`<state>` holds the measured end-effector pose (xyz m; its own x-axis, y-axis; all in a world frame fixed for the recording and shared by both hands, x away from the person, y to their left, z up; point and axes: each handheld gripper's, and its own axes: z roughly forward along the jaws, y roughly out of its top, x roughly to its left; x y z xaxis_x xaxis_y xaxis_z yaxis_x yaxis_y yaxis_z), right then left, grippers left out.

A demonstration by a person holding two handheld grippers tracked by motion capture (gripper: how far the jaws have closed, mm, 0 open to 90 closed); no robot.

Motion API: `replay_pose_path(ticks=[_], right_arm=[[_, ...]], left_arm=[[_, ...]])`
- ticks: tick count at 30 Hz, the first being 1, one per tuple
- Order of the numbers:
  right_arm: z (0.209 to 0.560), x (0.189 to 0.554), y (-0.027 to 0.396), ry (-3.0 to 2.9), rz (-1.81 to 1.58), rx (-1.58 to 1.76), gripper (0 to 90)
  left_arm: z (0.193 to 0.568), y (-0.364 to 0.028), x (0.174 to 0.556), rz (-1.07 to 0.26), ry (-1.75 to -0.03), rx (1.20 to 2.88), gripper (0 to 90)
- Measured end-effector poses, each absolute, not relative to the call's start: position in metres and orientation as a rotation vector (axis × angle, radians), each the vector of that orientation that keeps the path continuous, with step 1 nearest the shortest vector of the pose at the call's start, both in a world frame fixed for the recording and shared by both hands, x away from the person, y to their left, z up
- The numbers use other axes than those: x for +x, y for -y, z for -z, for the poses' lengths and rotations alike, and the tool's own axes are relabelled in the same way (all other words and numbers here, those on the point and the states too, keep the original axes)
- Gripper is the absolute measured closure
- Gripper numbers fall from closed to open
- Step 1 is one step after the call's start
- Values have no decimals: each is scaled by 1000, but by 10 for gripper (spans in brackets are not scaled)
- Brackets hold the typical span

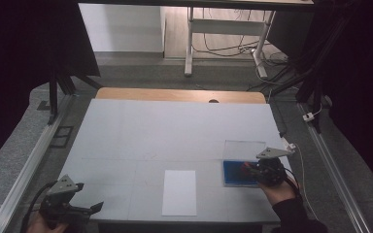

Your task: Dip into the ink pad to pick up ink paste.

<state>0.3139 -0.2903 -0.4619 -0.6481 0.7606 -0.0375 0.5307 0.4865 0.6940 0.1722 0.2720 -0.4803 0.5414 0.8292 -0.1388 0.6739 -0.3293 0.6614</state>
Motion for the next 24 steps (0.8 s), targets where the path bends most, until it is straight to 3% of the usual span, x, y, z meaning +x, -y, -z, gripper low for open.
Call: replay_pose_path(ticks=[24], right_arm=[[446, 294, 277, -2400, -1117, 991, 804]], left_arm=[[480, -275, 172, -282, -1207, 2070, 35]])
